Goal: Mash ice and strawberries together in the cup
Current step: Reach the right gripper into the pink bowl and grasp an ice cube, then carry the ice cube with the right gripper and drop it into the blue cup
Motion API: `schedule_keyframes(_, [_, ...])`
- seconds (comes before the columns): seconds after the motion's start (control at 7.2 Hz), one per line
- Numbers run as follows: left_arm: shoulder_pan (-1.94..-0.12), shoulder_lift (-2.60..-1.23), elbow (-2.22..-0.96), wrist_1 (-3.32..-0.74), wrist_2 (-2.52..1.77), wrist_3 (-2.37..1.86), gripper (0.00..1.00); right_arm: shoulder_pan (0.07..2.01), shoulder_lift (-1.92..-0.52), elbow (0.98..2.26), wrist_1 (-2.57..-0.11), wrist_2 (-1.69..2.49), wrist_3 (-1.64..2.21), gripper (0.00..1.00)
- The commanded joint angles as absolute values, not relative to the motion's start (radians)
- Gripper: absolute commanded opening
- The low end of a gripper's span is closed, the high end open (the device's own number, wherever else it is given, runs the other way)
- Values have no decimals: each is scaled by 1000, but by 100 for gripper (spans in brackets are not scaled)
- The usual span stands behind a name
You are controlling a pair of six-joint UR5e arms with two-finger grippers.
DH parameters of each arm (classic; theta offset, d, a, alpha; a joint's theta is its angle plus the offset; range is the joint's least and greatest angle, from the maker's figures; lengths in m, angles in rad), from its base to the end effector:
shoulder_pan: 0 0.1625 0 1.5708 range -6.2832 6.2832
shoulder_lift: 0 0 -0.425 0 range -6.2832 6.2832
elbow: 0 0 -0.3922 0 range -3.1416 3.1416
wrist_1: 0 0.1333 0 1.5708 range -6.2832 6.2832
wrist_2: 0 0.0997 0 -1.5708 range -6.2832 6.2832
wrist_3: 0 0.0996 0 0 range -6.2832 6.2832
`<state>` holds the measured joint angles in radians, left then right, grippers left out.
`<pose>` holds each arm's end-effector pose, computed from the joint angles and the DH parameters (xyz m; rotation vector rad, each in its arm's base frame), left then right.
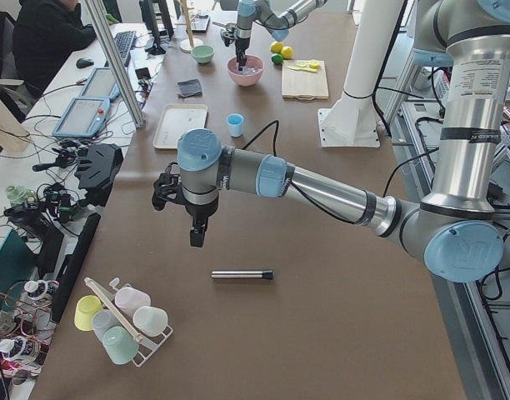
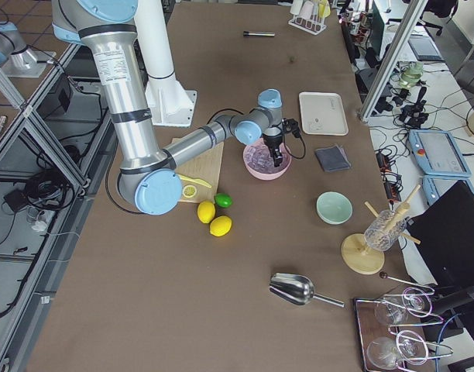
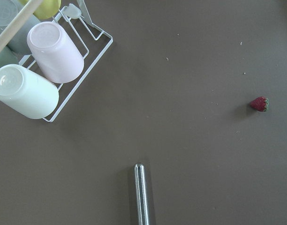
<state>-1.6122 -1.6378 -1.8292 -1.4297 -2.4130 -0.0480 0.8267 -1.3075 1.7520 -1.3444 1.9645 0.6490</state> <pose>-0.0801 -0.5074 0.5081 0.1705 0.8401 -0.0062 -0.3364 -0.5058 0.4143 0.2652 -0.7163 -0.2225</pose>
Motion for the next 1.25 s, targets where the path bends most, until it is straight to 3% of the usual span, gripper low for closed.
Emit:
schedule_keyframes(0.0, [-1612,-1637,-1829,-1431,-2413,-48,99,850,-1281,1769,-1370,1999,650,31])
schedule_keyframes(0.28, [-1612,-1637,-1827,-1431,-2413,-48,99,864,-1174,1805,-1432,2067,755,31])
schedule_keyframes(0.69, [-1612,-1637,-1828,-1431,-2413,-49,98,726,-955,1717,-1440,1970,1077,32])
schedule_keyframes(1.11, [-1612,-1637,-1824,-1431,-2413,-48,99,579,-625,1434,-1430,1788,1337,32])
